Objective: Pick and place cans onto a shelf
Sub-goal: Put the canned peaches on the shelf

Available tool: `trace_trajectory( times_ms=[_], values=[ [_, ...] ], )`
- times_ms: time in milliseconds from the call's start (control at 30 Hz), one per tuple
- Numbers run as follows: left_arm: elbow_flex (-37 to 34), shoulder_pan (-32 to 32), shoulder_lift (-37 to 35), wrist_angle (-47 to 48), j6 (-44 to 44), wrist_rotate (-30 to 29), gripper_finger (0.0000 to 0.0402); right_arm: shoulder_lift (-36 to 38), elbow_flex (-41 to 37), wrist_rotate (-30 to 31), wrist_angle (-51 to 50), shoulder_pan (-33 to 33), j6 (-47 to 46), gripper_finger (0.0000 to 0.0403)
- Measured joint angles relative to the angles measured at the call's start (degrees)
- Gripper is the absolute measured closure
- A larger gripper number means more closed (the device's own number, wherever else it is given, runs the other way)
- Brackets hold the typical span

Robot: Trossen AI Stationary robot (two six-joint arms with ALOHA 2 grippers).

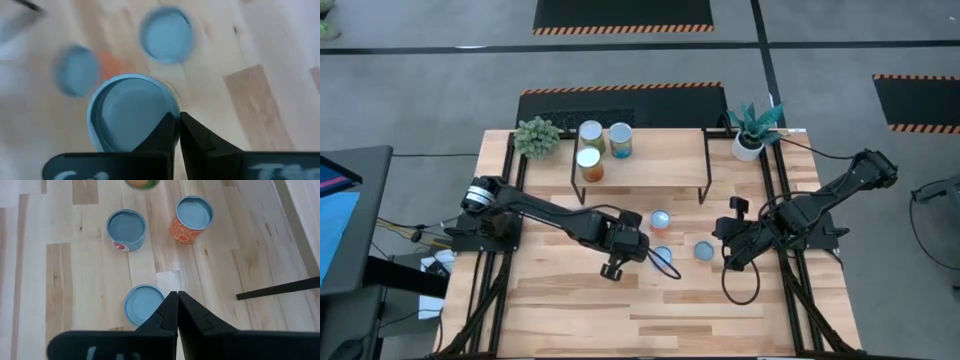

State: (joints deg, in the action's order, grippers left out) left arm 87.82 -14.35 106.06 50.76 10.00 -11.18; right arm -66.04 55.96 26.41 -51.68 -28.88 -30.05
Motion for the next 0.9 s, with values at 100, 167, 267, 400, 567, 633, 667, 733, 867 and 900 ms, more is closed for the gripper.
trace_trajectory(
  times_ms=[100, 167, 267, 400, 567, 633, 667, 733, 867, 900],
  values=[
    [7.2, -0.3, -0.1, 7.1, 4.1, -6.5, 0.0401, 0.0, 0.0, 0.0, 0.0, 0.0, 0.0, 0.0377],
    [11.8, 0.4, 0.0, 11.5, 7.1, -12.2, 0.0401, 0.0, 0.0, 0.0, 0.0, 0.0, 0.0, 0.0378],
    [17.3, 3.6, -0.1, 17.7, 10.0, -18.4, 0.0401, 0.0, 0.0, 0.0, 0.0, 0.0, 0.0, 0.0380],
    [21.6, 11.0, -0.1, 22.8, 11.7, -15.9, 0.0401, 0.0, 0.0, 0.0, 0.0, 0.0, 0.0, 0.0379],
    [21.9, 19.9, -0.1, 25.3, 11.9, -8.0, 0.0401, 0.0, 0.0, 0.0, -0.1, 0.0, 0.0, 0.0378],
    [21.9, 21.9, -0.1, 25.4, 11.9, -6.0, 0.0401, 0.0, 0.0, 0.0, -0.2, 0.0, 0.0, 0.0380],
    [21.9, 22.5, -0.1, 25.1, 11.9, -5.6, 0.0401, 0.0, 0.0, 0.0, -0.2, 0.0, 0.0, 0.0380],
    [21.9, 23.4, -0.1, 25.1, 12.2, -5.5, 0.0401, 0.0, 0.0, 0.0, -0.2, 0.0, 0.0, 0.0380],
    [21.9, 25.0, -0.1, 27.7, 12.0, -1.8, 0.0401, 0.0, 0.0, 0.0, -0.2, 0.0, 0.1, 0.0377],
    [21.9, 25.3, -0.1, 28.1, 11.6, -0.5, 0.0401, 0.0, 0.0, 0.0, -0.2, 0.0, 0.1, 0.0376]
  ],
)
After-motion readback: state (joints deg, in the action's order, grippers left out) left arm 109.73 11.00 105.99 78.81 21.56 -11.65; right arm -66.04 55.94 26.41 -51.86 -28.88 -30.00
